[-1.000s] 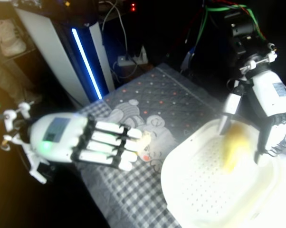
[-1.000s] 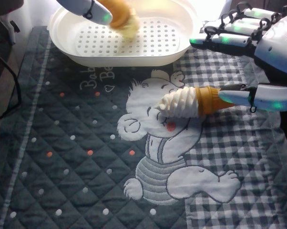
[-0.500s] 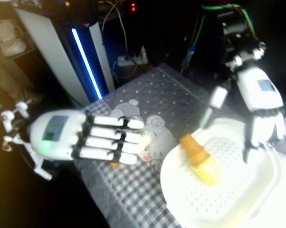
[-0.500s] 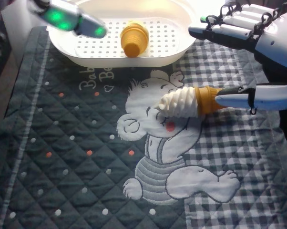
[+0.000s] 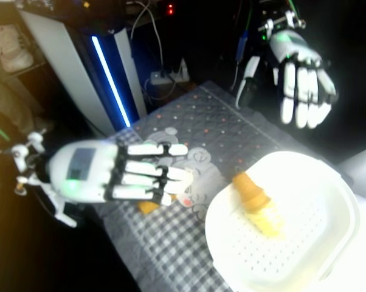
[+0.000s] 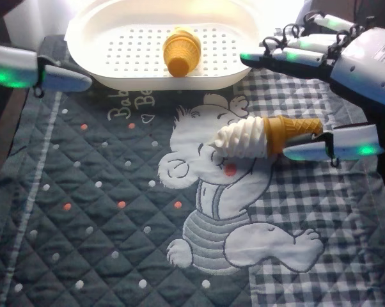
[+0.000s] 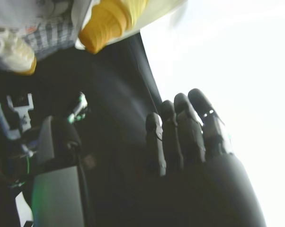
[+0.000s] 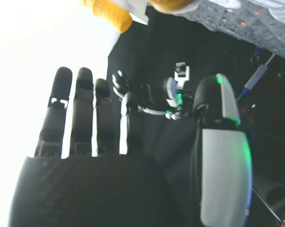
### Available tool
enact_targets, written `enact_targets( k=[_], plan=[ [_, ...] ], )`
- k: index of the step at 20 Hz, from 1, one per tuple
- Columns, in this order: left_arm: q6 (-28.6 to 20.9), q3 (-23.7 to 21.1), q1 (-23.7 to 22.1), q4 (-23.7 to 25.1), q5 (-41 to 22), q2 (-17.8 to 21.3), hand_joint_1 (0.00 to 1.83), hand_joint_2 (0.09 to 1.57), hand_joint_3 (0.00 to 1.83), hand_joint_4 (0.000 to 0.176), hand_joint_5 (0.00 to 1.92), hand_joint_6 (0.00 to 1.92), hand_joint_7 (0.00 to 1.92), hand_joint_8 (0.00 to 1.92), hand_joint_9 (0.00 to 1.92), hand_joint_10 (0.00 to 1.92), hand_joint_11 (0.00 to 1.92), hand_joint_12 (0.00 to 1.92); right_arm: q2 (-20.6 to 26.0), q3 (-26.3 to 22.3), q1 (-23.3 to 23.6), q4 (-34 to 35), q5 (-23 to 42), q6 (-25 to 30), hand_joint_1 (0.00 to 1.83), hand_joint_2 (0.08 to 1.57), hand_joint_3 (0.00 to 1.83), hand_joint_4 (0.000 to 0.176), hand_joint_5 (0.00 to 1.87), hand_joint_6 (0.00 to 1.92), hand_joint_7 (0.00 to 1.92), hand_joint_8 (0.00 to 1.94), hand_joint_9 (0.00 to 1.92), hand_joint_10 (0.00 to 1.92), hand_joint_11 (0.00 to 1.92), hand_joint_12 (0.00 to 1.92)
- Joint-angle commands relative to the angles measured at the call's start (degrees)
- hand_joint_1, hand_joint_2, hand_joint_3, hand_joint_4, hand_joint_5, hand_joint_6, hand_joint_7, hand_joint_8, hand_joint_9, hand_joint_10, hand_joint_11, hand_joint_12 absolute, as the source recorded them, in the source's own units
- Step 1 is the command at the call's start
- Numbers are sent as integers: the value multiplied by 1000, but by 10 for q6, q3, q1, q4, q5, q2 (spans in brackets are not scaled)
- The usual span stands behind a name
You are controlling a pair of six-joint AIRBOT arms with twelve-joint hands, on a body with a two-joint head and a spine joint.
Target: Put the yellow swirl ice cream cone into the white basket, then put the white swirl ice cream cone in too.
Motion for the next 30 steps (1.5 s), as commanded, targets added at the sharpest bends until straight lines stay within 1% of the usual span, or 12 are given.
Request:
enact_targets(
  k=[1,12,13,15,18,20,21,23,24,26,28,30],
  plan=[
    [-5,-8,2,-4,-95,6,677,843,0,0,451,15,447,12,406,16,0,1034,-4,2,7,10,44,4,789,949,2,138,217,9,231,8,320,10,0,1057],
    [-14,-38,52,-22,-143,24,778,807,0,0,465,1,477,3,451,12,8,1063,-21,31,24,-64,-31,51,797,937,0,134,233,3,296,6,416,12,81,1072],
    [-14,-36,52,-22,-141,22,790,808,0,0,469,2,478,4,456,14,12,1065,-23,42,25,-76,-35,78,820,927,0,101,266,15,334,19,429,15,77,1069],
    [-14,-32,52,-23,-139,16,795,806,0,0,470,1,491,3,466,11,4,1098,-34,70,28,-99,-42,139,814,913,0,83,314,5,383,8,448,10,91,1014],
    [-20,-32,55,-24,-142,17,810,802,0,0,478,1,483,0,469,7,0,1144,-51,95,51,-134,-61,191,770,933,6,116,287,0,351,0,452,7,109,1022],
    [-24,-40,74,-36,-156,31,811,808,1,0,451,1,453,1,440,2,0,1066,-70,102,92,-183,-90,193,815,911,0,78,320,11,347,0,434,1,63,997],
    [-25,-44,83,-44,-162,37,807,804,0,0,445,0,452,1,430,1,0,1001,-80,105,107,-203,-98,193,845,909,0,79,315,7,336,0,425,0,63,995],
    [-25,-45,85,-47,-164,38,839,795,0,0,460,3,468,3,442,5,0,990,-86,107,112,-214,-108,193,872,887,0,137,297,4,355,4,448,7,61,1141],
    [-25,-45,85,-47,-164,38,839,795,0,0,460,3,468,3,442,5,0,990,-86,107,112,-214,-109,193,872,887,0,137,297,4,355,4,448,7,61,1141],
    [-27,-46,89,-47,-169,39,778,806,2,0,465,2,474,2,445,4,0,981,-89,112,112,-223,-129,193,840,895,0,104,315,0,356,1,427,1,61,1050],
    [-28,-46,90,-48,-169,40,812,798,0,0,481,4,485,3,457,7,0,1016,-96,119,112,-225,-134,193,854,894,0,118,327,4,372,6,433,4,79,1003],
    [-29,-46,90,-48,-171,40,813,802,1,0,479,2,484,2,455,5,0,1022,-103,124,112,-231,-139,193,911,882,0,83,367,0,448,2,533,12,199,950]
  ],
)
